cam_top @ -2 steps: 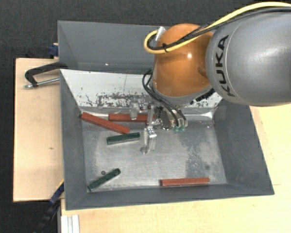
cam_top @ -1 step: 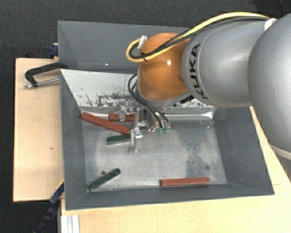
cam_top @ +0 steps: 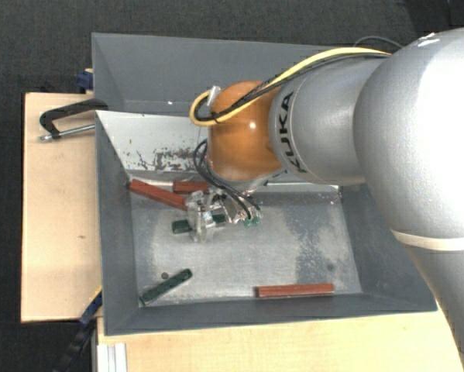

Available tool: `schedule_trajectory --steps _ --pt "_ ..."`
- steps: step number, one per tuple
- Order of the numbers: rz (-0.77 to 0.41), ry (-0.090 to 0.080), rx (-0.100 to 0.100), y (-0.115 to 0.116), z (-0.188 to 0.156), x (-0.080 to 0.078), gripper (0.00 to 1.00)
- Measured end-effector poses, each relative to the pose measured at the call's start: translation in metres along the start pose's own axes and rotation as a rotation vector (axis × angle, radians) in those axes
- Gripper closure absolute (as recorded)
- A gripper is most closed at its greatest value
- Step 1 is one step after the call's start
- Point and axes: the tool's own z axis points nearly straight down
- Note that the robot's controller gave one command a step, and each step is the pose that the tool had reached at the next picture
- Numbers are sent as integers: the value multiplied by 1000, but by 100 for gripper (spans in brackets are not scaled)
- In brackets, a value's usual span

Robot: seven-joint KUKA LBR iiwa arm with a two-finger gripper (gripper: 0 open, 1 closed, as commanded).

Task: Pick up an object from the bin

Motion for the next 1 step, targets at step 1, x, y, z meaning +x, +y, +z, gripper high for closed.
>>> schedule_trajectory --steps 1 --pt "0 0 0 0 0 0 0"
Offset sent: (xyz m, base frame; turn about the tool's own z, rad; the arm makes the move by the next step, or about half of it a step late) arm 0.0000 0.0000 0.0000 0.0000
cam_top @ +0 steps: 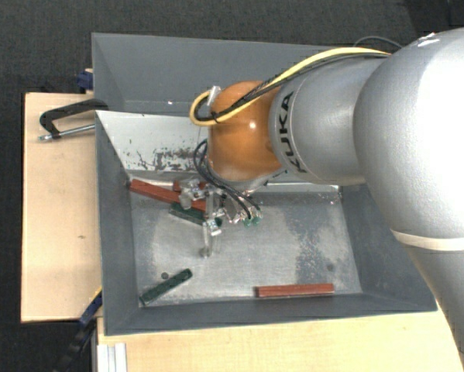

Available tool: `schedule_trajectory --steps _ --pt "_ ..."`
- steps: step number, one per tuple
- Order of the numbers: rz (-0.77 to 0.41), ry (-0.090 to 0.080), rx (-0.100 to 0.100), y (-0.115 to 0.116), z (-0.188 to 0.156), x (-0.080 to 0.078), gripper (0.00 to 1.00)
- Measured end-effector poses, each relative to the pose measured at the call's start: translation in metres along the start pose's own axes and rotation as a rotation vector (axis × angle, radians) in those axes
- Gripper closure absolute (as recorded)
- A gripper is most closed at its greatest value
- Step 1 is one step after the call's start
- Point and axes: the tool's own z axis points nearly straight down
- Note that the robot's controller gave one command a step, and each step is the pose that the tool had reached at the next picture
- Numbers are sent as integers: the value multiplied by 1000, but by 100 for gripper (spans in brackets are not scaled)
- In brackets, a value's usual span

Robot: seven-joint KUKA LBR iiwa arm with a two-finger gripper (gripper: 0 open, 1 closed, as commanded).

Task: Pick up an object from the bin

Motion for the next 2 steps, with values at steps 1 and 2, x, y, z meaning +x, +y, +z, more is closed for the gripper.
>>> schedule_trajectory --steps 1,2 --pt "0 0 0 0 0 0 0" --pt "-192 0 0 -21 8 28 100"
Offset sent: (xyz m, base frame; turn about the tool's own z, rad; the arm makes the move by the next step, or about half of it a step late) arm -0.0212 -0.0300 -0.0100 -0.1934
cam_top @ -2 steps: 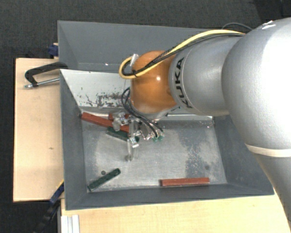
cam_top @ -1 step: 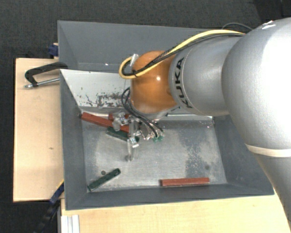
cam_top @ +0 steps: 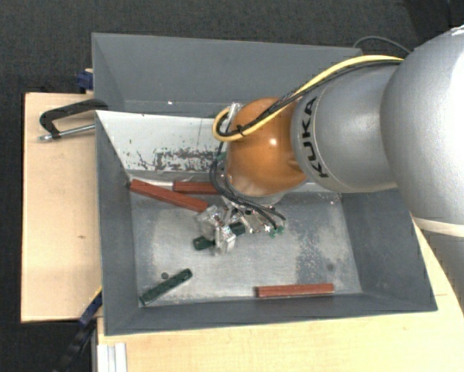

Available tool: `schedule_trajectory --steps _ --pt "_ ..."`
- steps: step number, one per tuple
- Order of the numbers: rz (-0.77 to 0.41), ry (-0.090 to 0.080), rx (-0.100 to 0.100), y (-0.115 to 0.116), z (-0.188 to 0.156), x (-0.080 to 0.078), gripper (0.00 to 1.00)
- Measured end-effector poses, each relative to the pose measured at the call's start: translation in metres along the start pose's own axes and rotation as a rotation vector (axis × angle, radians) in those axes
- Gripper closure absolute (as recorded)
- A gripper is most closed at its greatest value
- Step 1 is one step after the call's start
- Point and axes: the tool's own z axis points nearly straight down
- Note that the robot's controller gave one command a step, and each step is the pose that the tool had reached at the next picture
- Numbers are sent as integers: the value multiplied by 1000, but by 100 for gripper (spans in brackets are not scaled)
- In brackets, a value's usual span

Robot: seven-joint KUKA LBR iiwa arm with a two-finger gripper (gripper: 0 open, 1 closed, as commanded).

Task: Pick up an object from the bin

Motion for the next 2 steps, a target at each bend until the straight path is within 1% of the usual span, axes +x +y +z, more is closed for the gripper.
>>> schedule_trajectory --steps 1,2 --pt "0 0 0 0 0 0 100" --pt "39 -9 3 -22 -205 11 100"
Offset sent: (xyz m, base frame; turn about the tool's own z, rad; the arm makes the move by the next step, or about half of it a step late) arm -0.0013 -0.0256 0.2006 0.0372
